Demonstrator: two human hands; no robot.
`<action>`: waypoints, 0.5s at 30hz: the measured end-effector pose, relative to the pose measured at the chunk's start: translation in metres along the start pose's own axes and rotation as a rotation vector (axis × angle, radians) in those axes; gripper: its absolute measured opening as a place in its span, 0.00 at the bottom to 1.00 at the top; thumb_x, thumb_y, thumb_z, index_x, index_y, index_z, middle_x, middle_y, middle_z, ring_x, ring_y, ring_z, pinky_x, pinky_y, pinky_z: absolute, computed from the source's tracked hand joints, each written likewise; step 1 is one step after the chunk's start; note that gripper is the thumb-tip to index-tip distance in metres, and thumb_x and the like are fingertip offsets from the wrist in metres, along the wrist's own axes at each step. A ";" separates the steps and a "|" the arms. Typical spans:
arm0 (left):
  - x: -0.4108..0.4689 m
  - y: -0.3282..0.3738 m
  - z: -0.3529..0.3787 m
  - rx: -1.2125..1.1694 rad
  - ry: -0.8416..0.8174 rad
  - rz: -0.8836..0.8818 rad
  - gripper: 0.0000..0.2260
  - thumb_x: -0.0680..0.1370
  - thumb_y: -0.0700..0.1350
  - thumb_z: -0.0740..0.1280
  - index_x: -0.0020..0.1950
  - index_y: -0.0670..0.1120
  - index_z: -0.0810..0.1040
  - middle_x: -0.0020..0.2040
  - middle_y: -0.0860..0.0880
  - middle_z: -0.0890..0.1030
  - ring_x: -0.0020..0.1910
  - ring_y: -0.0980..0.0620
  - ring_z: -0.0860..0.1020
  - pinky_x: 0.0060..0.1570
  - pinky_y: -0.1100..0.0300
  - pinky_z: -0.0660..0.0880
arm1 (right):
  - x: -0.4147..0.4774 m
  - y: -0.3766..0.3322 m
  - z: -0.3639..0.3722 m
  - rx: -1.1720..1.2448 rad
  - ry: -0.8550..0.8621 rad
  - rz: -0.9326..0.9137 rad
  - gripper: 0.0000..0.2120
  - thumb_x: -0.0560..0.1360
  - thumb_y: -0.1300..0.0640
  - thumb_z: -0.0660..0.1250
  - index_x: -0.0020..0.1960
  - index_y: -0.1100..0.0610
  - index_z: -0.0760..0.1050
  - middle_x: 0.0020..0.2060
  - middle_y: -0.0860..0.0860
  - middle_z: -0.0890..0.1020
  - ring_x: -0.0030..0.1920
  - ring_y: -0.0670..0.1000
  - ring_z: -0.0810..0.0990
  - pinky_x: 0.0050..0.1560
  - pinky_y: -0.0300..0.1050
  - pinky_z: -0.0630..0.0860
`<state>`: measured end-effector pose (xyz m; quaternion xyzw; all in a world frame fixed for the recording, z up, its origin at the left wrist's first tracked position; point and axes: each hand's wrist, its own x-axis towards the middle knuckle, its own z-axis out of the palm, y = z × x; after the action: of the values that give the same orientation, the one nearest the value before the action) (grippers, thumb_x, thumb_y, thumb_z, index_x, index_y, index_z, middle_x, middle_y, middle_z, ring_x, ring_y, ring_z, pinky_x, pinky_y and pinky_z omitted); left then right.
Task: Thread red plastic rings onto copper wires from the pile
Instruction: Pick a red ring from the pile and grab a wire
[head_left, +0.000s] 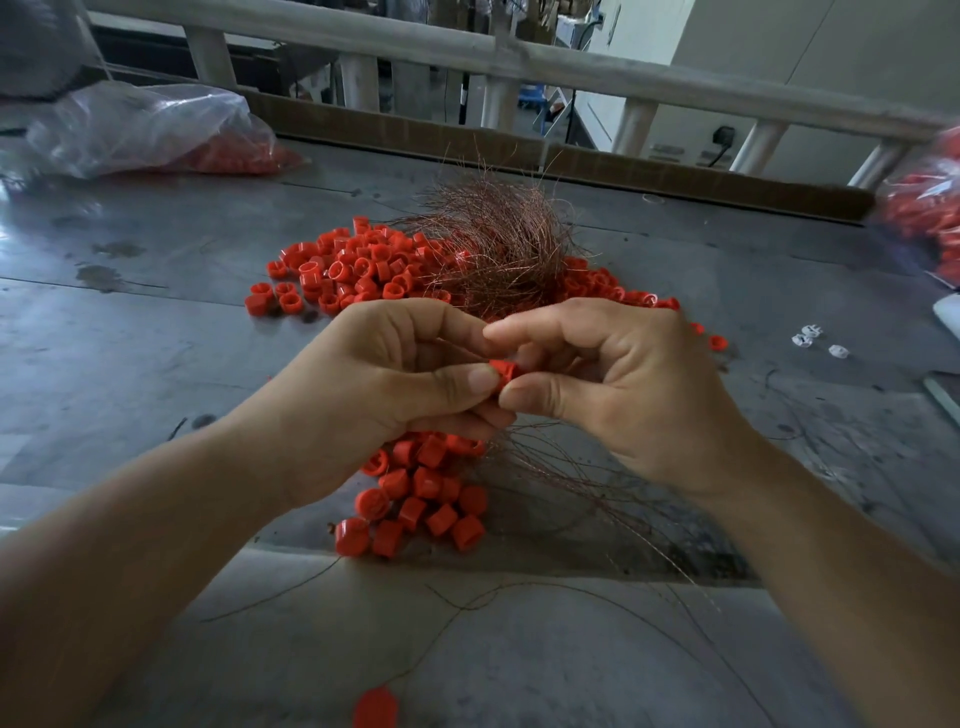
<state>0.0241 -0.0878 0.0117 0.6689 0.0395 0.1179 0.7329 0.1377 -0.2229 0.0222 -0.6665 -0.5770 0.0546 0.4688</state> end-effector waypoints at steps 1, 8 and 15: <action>0.000 0.000 -0.001 0.002 -0.011 -0.001 0.09 0.61 0.42 0.72 0.39 0.49 0.83 0.35 0.44 0.83 0.35 0.51 0.83 0.34 0.64 0.78 | 0.000 0.000 -0.001 -0.030 -0.033 -0.015 0.18 0.65 0.52 0.71 0.54 0.48 0.75 0.37 0.42 0.77 0.41 0.40 0.77 0.42 0.32 0.75; 0.001 -0.001 -0.001 0.005 -0.064 -0.025 0.10 0.63 0.44 0.75 0.44 0.48 0.82 0.37 0.42 0.83 0.36 0.48 0.82 0.35 0.62 0.78 | 0.002 0.001 -0.005 -0.107 -0.166 -0.056 0.09 0.65 0.54 0.70 0.45 0.49 0.76 0.39 0.43 0.76 0.41 0.40 0.75 0.44 0.32 0.72; -0.001 0.001 -0.004 -0.015 -0.129 0.018 0.13 0.62 0.40 0.72 0.46 0.48 0.81 0.37 0.43 0.83 0.36 0.49 0.83 0.35 0.62 0.78 | 0.000 0.000 -0.003 -0.152 -0.141 -0.149 0.06 0.71 0.52 0.67 0.44 0.51 0.71 0.38 0.43 0.72 0.40 0.38 0.71 0.44 0.29 0.68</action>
<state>0.0224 -0.0842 0.0123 0.6698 -0.0146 0.0816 0.7379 0.1399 -0.2244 0.0242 -0.6500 -0.6589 0.0222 0.3781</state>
